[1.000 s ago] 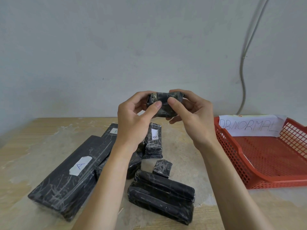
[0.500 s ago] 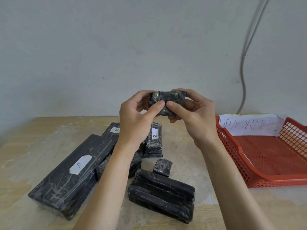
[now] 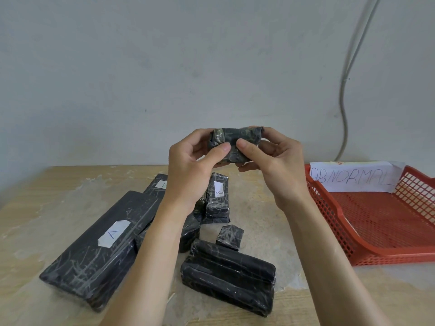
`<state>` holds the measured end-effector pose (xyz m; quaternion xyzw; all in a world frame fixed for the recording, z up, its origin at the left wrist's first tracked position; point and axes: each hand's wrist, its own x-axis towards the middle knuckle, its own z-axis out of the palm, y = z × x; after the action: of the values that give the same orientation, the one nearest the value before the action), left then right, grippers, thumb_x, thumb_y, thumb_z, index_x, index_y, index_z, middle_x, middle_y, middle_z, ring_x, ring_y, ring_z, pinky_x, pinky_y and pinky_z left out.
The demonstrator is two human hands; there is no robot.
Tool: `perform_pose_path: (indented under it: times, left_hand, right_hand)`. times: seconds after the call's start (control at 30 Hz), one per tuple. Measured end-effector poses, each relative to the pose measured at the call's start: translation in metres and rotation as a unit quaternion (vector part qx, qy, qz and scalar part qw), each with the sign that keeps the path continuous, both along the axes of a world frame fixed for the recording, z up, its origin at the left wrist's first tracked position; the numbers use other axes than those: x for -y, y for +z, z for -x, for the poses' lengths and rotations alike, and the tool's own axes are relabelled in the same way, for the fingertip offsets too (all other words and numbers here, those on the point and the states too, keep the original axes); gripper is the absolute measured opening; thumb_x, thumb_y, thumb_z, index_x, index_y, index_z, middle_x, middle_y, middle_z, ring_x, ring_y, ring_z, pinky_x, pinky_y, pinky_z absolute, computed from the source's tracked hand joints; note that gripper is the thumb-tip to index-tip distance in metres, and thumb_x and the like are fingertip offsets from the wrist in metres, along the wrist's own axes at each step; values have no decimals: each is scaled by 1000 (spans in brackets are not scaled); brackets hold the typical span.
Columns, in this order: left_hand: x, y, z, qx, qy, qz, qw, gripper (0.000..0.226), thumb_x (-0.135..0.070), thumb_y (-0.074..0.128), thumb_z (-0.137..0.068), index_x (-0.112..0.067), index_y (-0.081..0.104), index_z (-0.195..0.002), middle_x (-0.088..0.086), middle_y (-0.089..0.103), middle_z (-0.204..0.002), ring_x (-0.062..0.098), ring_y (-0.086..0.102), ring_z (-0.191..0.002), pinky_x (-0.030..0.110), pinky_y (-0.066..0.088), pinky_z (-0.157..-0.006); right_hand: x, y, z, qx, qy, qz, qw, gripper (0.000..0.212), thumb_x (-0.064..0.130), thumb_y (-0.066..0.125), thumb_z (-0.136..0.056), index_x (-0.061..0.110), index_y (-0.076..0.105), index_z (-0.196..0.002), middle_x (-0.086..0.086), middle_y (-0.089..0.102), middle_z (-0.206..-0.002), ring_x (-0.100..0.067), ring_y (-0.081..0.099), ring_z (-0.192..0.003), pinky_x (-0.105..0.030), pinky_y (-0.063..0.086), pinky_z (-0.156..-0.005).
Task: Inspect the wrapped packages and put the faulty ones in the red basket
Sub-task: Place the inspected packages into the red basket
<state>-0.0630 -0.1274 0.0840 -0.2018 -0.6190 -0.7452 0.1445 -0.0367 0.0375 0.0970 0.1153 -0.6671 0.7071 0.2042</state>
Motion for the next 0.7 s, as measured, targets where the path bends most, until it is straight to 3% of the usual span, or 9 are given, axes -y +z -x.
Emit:
perform_pose_path:
  times: [0.2,0.33,0.4,0.47,0.53,0.6,0.7]
  left_hand:
    - [-2,0,-1,-2,-16,31,999,24,-25,77,-89,-22,76,-112,5,80,-108,24,76,-107,48,62,-98]
    - [2,1,-3,-18,-82,29,996,52,-32,79,-87,-18,67,-135,8,73,-129,26,71,-120,42,61,-99]
    - [4,2,-4,-46,-90,41,994,61,-20,81,-88,-18,59,-145,6,67,-139,22,66,-127,33,58,-99]
    - [3,1,-3,-64,-74,48,994,54,-3,77,-93,-15,61,-143,7,69,-137,21,67,-124,26,58,-96]
    - [0,1,-2,-51,-43,29,997,42,-3,74,-96,-15,68,-135,7,73,-124,22,71,-117,30,61,-93]
    - [-2,0,-2,-18,-27,7,999,34,-6,74,-97,-15,71,-130,8,75,-116,23,73,-112,39,64,-94]
    - [-4,1,-3,9,-27,-8,1000,30,-6,74,-97,-12,72,-127,12,77,-116,28,76,-111,45,63,-96]
  right_hand:
    - [-1,0,1,1,-35,12,999,7,15,74,-99,10,79,-101,-11,81,-82,-27,74,-63,-38,64,-62]
    - [-2,1,3,28,-40,52,997,22,20,72,-100,-1,77,-97,-13,75,-73,-28,70,-56,-32,59,-56]
    - [-3,2,3,53,-31,64,996,29,24,72,-100,-5,75,-98,-17,75,-74,-28,71,-55,-30,58,-55]
    - [-3,4,2,81,-15,63,995,30,31,70,-102,1,76,-102,-19,77,-79,-28,72,-56,-29,59,-54]
    - [-3,5,0,87,-12,35,995,35,42,63,-104,11,77,-108,-15,81,-90,-27,76,-66,-29,60,-57]
    - [-4,5,-2,60,-6,4,998,37,48,61,-101,18,76,-116,-6,81,-104,-21,80,-88,-31,61,-63]
    - [-3,2,-2,-5,16,-8,1000,22,28,69,-99,18,77,-116,-8,80,-109,-22,79,-99,-30,61,-63]
